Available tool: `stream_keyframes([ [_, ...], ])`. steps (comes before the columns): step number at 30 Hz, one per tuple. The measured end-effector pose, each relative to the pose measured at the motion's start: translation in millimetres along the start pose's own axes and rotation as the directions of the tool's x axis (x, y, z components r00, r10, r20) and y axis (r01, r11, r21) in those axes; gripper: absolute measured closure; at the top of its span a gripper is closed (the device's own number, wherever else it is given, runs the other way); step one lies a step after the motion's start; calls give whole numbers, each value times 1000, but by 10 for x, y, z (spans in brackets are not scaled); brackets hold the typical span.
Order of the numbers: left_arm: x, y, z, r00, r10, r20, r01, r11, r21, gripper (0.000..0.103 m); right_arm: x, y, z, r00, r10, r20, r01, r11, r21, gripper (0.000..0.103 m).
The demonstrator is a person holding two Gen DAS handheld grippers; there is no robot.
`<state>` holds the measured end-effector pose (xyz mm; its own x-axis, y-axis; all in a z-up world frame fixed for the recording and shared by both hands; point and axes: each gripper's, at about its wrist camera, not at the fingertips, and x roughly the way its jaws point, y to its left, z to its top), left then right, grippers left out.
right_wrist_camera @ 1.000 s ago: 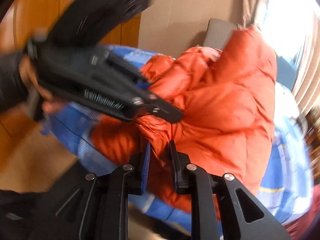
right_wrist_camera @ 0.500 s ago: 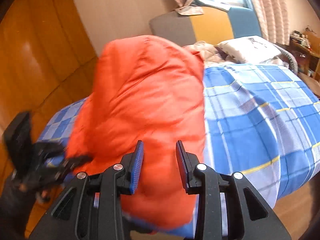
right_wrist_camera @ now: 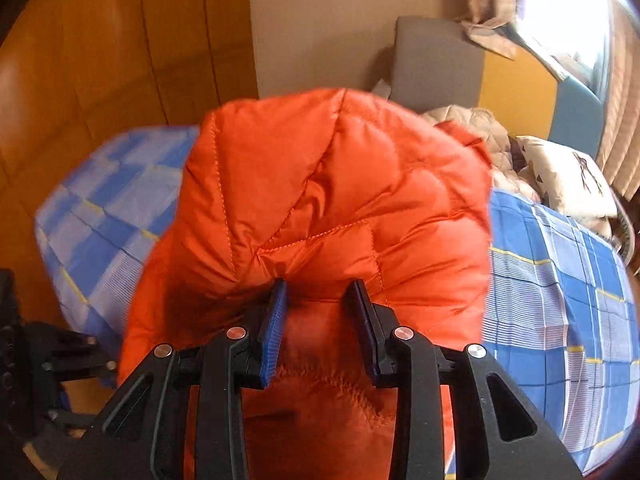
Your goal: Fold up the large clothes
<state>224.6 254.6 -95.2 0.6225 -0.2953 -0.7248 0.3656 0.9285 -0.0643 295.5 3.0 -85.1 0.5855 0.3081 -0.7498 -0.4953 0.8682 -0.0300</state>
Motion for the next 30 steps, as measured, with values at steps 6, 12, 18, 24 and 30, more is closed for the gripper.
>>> stream_keyframes([
  [6,95,6,-4,997,61,-43,-64,996,-68,89,388,61,-42,998,-40,-53,38,999,-25,70],
  [12,15,-136,69,991,125,-52,-130,988,-89,86,170,-79,-85,1000,25,-8,-24,999,21,59],
  [18,-67,-233,70,986,163,-41,-167,980,-111,82,-258,-363,-202,994,76,74,-84,989,120,43],
  [24,-49,-224,-21,982,185,-27,-186,964,-187,78,-393,-574,-296,999,16,34,-22,981,195,37],
  [30,80,-129,-174,986,165,-35,-168,965,-203,83,-299,-344,-417,1000,-23,16,20,986,164,34],
])
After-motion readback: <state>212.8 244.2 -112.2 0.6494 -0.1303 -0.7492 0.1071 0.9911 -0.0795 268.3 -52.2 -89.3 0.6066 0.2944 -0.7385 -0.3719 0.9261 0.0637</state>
